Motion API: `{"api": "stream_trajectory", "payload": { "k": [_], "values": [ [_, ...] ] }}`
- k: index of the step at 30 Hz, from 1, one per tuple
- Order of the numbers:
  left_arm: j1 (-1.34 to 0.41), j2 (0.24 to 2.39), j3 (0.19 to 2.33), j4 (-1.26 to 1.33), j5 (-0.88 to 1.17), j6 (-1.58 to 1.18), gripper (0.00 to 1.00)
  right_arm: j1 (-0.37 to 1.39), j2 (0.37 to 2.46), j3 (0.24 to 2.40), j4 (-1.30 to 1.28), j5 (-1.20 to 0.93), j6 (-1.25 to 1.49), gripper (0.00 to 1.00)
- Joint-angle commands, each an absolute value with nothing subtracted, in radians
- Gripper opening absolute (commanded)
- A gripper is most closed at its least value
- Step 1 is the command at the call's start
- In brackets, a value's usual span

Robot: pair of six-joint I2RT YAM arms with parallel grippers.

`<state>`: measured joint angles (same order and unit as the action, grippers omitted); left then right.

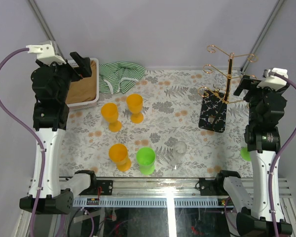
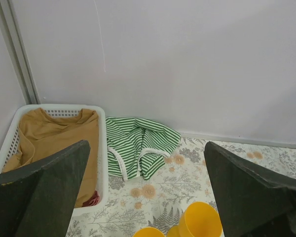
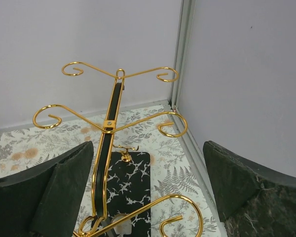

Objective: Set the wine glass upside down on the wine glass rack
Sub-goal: Move the wine rack to the center of the board.

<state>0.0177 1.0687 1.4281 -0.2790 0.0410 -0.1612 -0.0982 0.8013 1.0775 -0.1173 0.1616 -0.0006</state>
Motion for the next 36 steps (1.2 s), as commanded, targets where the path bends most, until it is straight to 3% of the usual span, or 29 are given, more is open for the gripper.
{"api": "stream_trajectory", "payload": {
  "k": [1, 13, 24, 28, 36],
  "values": [
    [0.014, 1.042, 1.419, -0.144, -0.032, -0.218, 1.00, -0.099, 0.809, 1.135, -0.077, 0.194, -0.019, 0.99],
    [0.013, 0.991, 1.396, -0.098, -0.205, -0.183, 1.00, -0.099, 0.991, 1.337, -0.272, 0.307, -0.002, 0.99],
    [0.014, 1.108, 1.501, -0.120, -0.017, -0.215, 1.00, -0.099, 1.288, 1.816, -0.711, 0.385, 0.037, 0.99],
    [0.014, 1.136, 1.494, -0.079, -0.042, -0.216, 1.00, -0.099, 1.293, 1.831, -0.767, 0.341, 0.035, 0.99],
    [0.013, 1.236, 1.545, -0.092, 0.010, -0.225, 1.00, -0.100, 1.359, 1.815, -0.840, 0.448, 0.012, 0.99]
  ]
}}
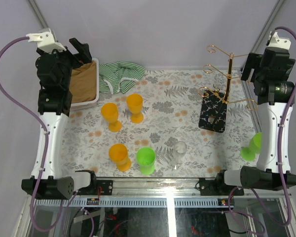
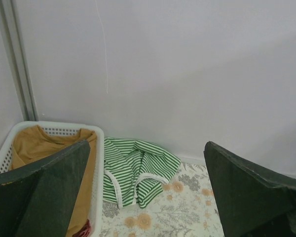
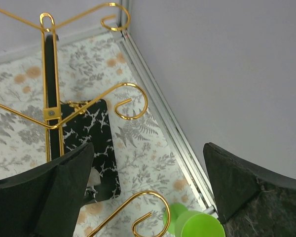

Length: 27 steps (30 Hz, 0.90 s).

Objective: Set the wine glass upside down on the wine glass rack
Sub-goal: Move the wine rack to the center of the board.

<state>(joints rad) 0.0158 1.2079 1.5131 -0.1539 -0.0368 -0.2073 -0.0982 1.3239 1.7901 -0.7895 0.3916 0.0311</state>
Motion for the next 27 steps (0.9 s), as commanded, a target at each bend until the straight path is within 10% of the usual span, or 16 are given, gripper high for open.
{"api": "stream_trajectory", "payload": {
  "k": [1, 27],
  "values": [
    [0.014, 1.244, 1.545, -0.087, 0.016, -0.232, 1.00, -0.100, 1.360, 1.808, -0.843, 0.436, 0.021, 0.99],
    [0.013, 1.281, 1.467, -0.064, 0.025, -0.254, 1.00, -0.100, 1.334, 1.555, -0.829, -0.106, 0.202, 0.99]
  ]
}}
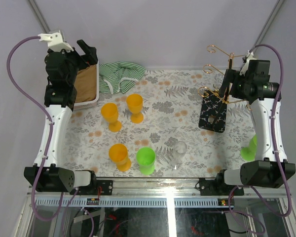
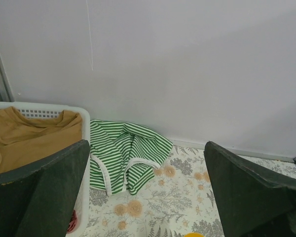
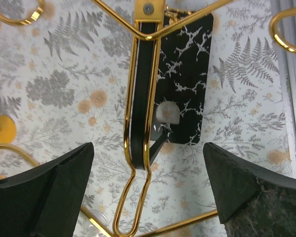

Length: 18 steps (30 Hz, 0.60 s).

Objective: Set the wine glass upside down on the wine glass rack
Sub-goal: Move the wine rack to the center of the board.

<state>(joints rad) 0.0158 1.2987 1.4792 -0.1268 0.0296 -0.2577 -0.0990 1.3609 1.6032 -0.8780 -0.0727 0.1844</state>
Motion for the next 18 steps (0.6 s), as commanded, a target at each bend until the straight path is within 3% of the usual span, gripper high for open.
{"api": "stream_trajectory", "payload": {
  "k": [1, 18],
  "values": [
    [0.013, 1.280, 1.465, -0.064, 0.025, -0.255, 1.00, -0.100, 1.336, 1.546, -0.821, -0.106, 0.201, 0.99],
    [0.014, 1.286, 1.458, -0.070, 0.015, -0.253, 1.00, -0.100, 1.331, 1.360, -0.537, -0.247, 0.197, 0.99]
  ]
}}
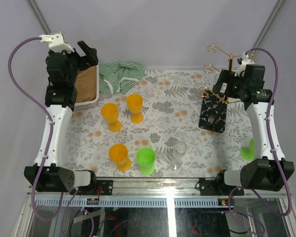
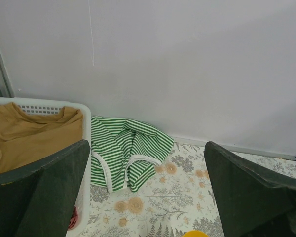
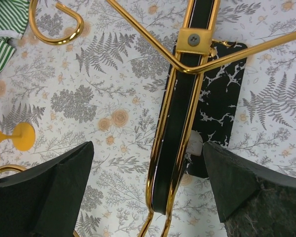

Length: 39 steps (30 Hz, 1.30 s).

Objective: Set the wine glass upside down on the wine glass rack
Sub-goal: Move the wine rack to the center of the board.

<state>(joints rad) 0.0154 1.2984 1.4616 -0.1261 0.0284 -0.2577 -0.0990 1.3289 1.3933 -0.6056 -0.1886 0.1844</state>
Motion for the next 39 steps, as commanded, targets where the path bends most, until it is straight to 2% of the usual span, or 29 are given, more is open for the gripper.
{"api": "stream_trajectory", "payload": {
  "k": [1, 12, 24, 39],
  "values": [
    [0.014, 1.288, 1.457, -0.071, 0.016, -0.254, 1.00, -0.100, 1.330, 1.349, -0.518, -0.255, 0.195, 0.99],
    [0.013, 1.290, 1.453, -0.084, 0.019, -0.271, 1.00, -0.110, 1.286, 1.263, -0.368, -0.376, 0.174, 0.99],
    [0.013, 1.278, 1.452, -0.098, 0.022, -0.288, 1.00, -0.114, 1.269, 1.225, -0.322, -0.621, 0.198, 0.99],
    [0.013, 1.279, 1.448, -0.101, 0.024, -0.293, 1.00, -0.114, 1.236, 1.211, -0.281, -0.706, 0.224, 0.99]
  ]
}}
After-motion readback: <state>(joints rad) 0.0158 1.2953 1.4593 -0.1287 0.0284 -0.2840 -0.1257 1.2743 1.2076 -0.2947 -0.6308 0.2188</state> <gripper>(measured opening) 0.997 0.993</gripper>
